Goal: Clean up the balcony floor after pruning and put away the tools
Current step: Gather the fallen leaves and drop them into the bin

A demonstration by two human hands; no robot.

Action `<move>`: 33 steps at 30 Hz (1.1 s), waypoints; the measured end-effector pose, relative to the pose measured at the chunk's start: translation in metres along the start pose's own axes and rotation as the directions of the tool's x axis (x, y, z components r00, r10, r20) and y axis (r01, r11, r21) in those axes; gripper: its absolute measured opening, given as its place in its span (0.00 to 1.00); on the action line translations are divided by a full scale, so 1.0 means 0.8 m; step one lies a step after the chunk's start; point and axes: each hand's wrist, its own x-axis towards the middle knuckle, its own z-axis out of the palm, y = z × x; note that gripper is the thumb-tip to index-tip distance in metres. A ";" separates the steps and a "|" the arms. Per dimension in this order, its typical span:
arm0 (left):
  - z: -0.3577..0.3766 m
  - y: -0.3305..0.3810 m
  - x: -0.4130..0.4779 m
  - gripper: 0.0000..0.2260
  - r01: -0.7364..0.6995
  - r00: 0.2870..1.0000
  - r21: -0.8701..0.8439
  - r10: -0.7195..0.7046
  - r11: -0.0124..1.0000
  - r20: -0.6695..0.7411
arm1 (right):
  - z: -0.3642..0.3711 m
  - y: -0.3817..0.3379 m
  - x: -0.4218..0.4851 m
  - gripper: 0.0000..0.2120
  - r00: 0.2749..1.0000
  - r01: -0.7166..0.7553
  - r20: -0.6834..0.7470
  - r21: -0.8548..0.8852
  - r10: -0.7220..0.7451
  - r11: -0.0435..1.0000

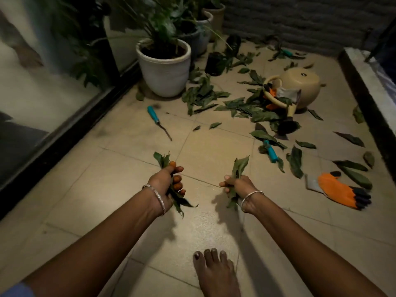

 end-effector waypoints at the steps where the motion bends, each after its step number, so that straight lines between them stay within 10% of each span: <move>1: -0.005 0.011 -0.012 0.15 -0.026 1.000 -0.030 0.026 0.999 -0.006 | 0.020 -0.008 -0.017 0.04 0.997 0.003 0.073 0.014 -0.004 1.000; 15: -0.216 0.052 -0.300 0.10 -0.563 0.811 -0.313 0.441 0.765 -0.384 | 0.307 -0.147 -0.344 0.10 0.731 0.311 0.676 -0.446 0.089 0.839; 24: -0.484 -0.089 -0.506 0.13 -0.783 0.480 -0.366 0.112 0.503 -0.870 | 0.496 -0.006 -0.546 0.08 0.458 0.526 0.799 -0.596 0.389 0.606; 33: -0.554 -0.135 -0.616 0.18 -0.814 0.503 -0.466 0.020 0.346 -0.864 | 0.602 0.211 -0.692 0.06 0.242 0.585 0.832 -0.535 0.499 0.609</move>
